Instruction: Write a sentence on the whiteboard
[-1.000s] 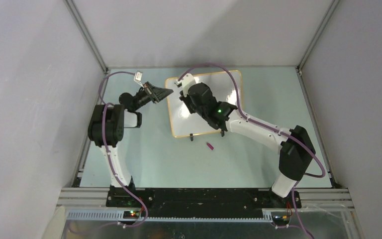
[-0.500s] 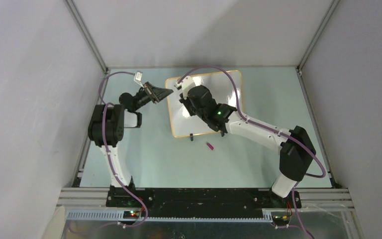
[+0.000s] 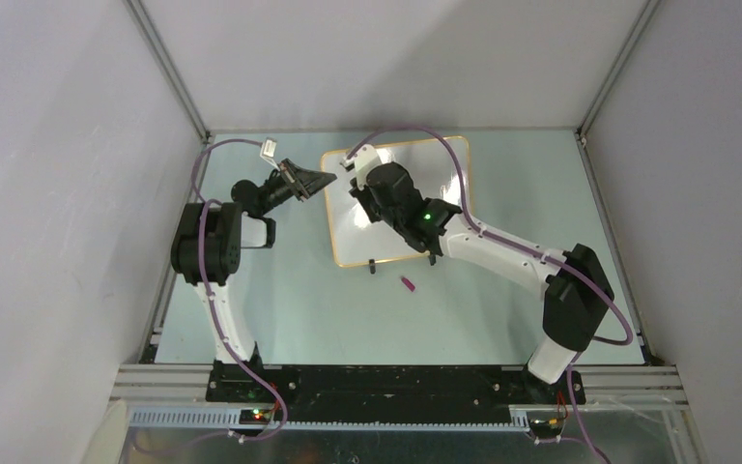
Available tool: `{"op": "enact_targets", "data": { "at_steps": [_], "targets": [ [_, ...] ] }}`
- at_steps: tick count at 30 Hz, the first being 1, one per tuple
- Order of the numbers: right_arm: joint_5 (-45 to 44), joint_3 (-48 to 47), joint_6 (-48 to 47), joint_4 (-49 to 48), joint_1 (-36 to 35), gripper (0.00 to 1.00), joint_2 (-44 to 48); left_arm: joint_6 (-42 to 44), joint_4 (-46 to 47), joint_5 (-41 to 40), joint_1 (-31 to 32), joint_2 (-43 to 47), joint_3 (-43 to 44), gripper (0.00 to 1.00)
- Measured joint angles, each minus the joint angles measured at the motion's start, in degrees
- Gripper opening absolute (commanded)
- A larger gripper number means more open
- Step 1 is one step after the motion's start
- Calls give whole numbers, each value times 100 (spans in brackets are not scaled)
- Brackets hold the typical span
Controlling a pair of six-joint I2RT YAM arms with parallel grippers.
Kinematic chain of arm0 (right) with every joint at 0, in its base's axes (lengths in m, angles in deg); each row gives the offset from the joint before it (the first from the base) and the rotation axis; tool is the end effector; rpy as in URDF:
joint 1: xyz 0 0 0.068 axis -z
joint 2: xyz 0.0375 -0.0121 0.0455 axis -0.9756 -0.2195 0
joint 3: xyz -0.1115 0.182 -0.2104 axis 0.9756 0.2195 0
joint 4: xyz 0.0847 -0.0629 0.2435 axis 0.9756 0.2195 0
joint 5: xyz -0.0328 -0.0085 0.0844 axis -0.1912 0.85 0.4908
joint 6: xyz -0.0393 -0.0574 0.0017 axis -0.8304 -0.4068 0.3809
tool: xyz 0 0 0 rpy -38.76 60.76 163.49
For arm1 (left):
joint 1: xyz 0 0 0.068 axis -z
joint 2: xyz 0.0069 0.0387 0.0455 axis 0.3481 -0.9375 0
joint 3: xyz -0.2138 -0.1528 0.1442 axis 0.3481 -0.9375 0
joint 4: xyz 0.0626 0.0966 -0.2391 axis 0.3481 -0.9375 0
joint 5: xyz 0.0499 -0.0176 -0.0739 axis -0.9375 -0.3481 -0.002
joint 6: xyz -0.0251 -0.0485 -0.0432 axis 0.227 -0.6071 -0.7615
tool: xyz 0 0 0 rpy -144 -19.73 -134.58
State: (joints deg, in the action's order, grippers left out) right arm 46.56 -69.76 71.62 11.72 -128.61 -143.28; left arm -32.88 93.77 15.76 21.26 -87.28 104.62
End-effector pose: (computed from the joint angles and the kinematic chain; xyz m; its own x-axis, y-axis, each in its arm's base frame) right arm 0.2814 0.3240 0.3420 -0.2032 -0.4031 -0.8923 -0.5959 0.7740 -0.2140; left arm 0.4089 -0.0535 0.2112 -0.5501 -0.4938 -0.6735 0.6643 0.2300 -0.7112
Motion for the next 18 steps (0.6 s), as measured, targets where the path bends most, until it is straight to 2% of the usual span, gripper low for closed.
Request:
{"op": "enact_targets", "data": {
  "at_steps": [18],
  "targets": [
    [4,-175,-4,31,136,0,-20,0,2,0,0,0,0,0]
  ]
}}
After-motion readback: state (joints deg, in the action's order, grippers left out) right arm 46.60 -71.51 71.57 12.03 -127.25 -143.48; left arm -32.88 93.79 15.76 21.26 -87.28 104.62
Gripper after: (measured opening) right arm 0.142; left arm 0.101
